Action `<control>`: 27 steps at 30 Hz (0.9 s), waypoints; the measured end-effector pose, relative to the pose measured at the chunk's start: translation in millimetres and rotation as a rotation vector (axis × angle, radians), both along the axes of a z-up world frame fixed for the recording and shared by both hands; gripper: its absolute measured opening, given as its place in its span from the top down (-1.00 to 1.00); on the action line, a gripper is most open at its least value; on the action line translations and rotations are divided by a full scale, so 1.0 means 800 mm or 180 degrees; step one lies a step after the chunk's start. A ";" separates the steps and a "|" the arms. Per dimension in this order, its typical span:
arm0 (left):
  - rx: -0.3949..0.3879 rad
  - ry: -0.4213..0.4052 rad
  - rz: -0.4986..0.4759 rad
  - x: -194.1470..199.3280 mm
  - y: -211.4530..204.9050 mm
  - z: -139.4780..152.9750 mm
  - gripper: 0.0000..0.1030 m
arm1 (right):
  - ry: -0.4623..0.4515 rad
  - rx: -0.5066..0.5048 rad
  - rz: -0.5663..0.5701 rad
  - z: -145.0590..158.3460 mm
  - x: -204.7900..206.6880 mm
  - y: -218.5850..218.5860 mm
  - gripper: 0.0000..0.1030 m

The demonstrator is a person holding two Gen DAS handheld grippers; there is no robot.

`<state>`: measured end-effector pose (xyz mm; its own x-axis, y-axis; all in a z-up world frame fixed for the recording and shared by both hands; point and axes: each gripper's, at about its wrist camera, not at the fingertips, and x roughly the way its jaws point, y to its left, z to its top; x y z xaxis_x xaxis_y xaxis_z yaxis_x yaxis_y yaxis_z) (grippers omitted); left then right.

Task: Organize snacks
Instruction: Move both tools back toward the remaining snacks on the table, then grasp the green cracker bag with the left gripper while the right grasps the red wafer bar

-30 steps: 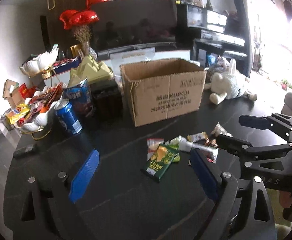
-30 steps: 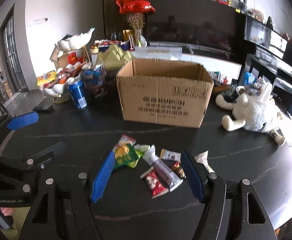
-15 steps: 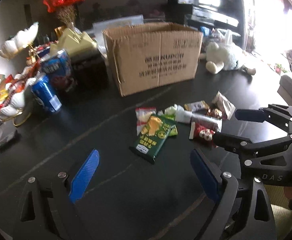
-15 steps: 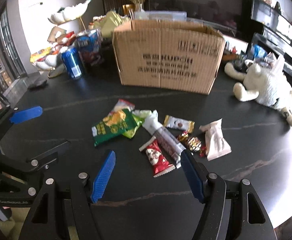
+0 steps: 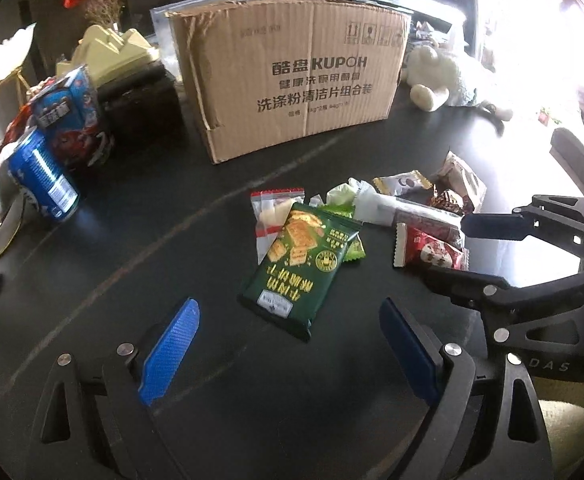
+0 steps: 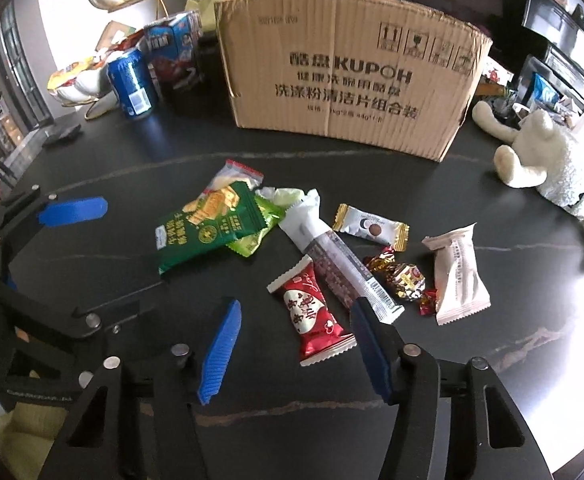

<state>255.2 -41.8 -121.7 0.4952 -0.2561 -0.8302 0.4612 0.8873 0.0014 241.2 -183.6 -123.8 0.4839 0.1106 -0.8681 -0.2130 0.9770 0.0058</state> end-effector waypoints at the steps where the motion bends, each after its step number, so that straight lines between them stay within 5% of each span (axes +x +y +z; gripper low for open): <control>1: -0.0004 0.0008 -0.0013 0.003 -0.001 -0.001 -0.78 | 0.0010 -0.0012 -0.0003 -0.002 0.002 0.000 -0.10; 14: -0.0085 0.0178 -0.0135 0.034 -0.014 -0.023 -0.52 | 0.0147 -0.0011 -0.0024 -0.019 0.017 0.001 0.16; 19: -0.0160 0.0285 -0.0095 0.040 -0.013 -0.032 -0.15 | 0.0190 0.0026 -0.0031 -0.023 0.020 0.001 0.47; 27: -0.0235 0.0298 -0.0017 0.039 -0.010 -0.031 0.10 | 0.0186 0.0142 -0.0061 -0.022 0.021 0.001 0.55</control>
